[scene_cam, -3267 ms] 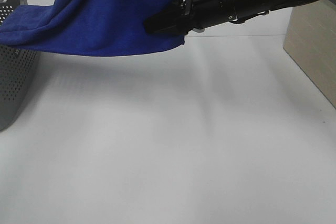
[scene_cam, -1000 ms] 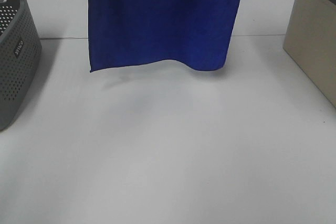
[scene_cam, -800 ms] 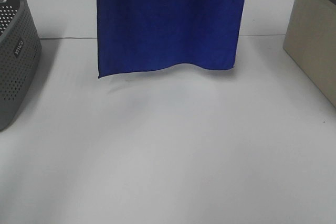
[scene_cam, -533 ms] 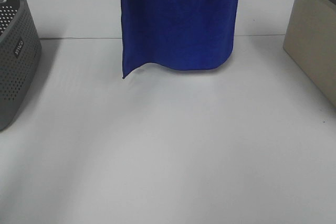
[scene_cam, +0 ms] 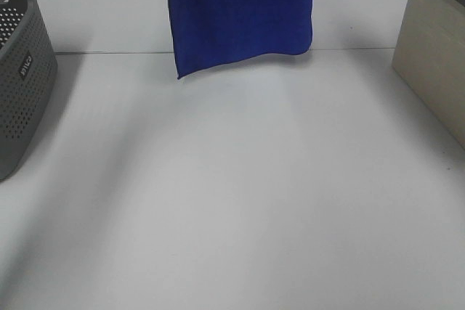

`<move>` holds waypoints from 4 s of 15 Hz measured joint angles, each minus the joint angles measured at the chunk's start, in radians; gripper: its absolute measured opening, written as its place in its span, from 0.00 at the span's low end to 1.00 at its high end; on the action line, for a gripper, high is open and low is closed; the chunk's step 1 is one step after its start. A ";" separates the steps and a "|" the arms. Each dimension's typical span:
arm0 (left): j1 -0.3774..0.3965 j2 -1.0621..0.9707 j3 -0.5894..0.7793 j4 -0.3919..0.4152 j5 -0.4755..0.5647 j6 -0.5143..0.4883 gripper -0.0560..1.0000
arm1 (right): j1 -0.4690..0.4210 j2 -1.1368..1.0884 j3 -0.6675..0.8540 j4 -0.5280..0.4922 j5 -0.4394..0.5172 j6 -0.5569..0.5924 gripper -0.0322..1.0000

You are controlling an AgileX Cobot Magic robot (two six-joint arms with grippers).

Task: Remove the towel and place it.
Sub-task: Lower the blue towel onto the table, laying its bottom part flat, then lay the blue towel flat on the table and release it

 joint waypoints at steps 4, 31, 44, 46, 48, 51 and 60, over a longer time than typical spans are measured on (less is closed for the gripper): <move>0.042 0.071 -0.086 0.000 -0.002 -0.031 0.05 | -0.023 0.064 -0.025 0.026 0.003 0.009 0.05; -0.004 0.035 -0.089 0.010 0.342 -0.103 0.05 | -0.056 0.002 -0.037 0.073 0.302 0.015 0.05; -0.092 -0.022 -0.080 -0.054 0.784 -0.038 0.05 | -0.057 -0.056 -0.037 0.129 0.692 0.049 0.05; -0.137 -0.080 -0.080 -0.160 1.093 0.040 0.05 | -0.057 -0.102 -0.037 0.137 0.877 0.117 0.05; -0.148 -0.117 -0.080 -0.223 1.300 0.051 0.05 | -0.057 -0.133 -0.037 0.144 1.026 0.168 0.05; -0.149 -0.208 -0.070 -0.256 1.492 -0.006 0.05 | -0.057 -0.180 -0.037 0.187 1.261 0.228 0.05; -0.153 -0.617 0.351 -0.371 1.498 -0.109 0.05 | -0.042 -0.309 -0.002 0.327 1.309 0.336 0.05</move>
